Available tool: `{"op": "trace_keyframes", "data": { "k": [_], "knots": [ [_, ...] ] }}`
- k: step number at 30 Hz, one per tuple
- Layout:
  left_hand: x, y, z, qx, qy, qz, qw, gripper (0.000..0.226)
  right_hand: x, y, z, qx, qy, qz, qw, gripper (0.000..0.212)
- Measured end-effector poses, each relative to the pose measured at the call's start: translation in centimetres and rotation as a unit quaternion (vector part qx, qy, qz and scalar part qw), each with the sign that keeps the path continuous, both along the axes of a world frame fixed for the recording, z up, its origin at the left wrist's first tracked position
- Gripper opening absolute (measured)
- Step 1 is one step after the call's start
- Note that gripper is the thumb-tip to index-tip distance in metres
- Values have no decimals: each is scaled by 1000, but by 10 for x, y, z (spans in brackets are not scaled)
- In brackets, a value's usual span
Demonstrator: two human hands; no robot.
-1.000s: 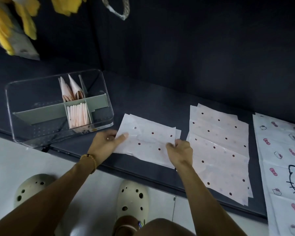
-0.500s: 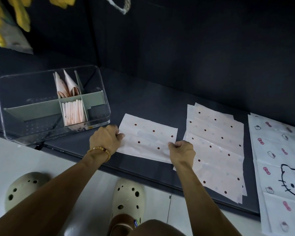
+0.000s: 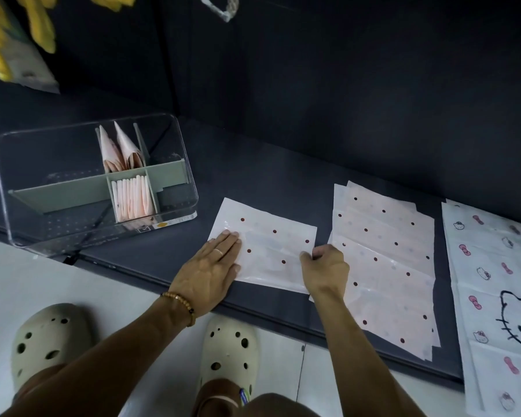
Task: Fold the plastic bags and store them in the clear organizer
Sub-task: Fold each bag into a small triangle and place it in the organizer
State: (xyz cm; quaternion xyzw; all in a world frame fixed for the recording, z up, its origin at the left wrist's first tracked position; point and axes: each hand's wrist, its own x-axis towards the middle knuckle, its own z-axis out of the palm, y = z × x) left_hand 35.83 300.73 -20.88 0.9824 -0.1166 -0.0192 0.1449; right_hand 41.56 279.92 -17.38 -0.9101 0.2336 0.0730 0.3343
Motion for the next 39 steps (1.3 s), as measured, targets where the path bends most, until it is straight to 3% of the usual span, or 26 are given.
{"op": "trace_keyframes", "data": {
  "k": [3, 5, 8, 11, 19, 24, 26, 30, 35, 39],
  "knots": [
    [-1, -1, -1, 10, 16, -11, 1000, 72, -16, 14, 3, -152, -135, 110, 973, 27],
    [-1, -2, -1, 11, 9, -3, 1000, 66, -27, 38, 0, -174, -233, 223, 931, 33],
    [-2, -1, -1, 19, 6, -26, 999, 57, -38, 77, -12, -131, -191, 360, 904, 45],
    [-4, 5, -2, 19, 26, -45, 998, 62, -42, 81, -28, -99, -136, 406, 898, 56],
    [-4, 16, -5, 27, 26, -58, 998, 58, -49, 6, -35, -228, -75, 475, 847, 58],
    [-1, 16, -6, -33, 23, -52, 998, 50, -60, -45, -28, -230, -38, 465, 854, 59],
    [0, 16, -5, -55, 31, -49, 997, 42, -62, -47, -18, -257, -60, 459, 848, 66],
    [3, 18, -1, -78, 57, -49, 994, 38, -66, -25, -12, -235, -171, 450, 844, 47],
    [2, 20, 3, -71, 84, -57, 992, 47, -55, -7, -9, -234, -182, 458, 838, 33],
    [4, 19, 4, -58, 79, -43, 994, 42, -51, -6, -2, -196, -195, 413, 868, 26]
  ]
}}
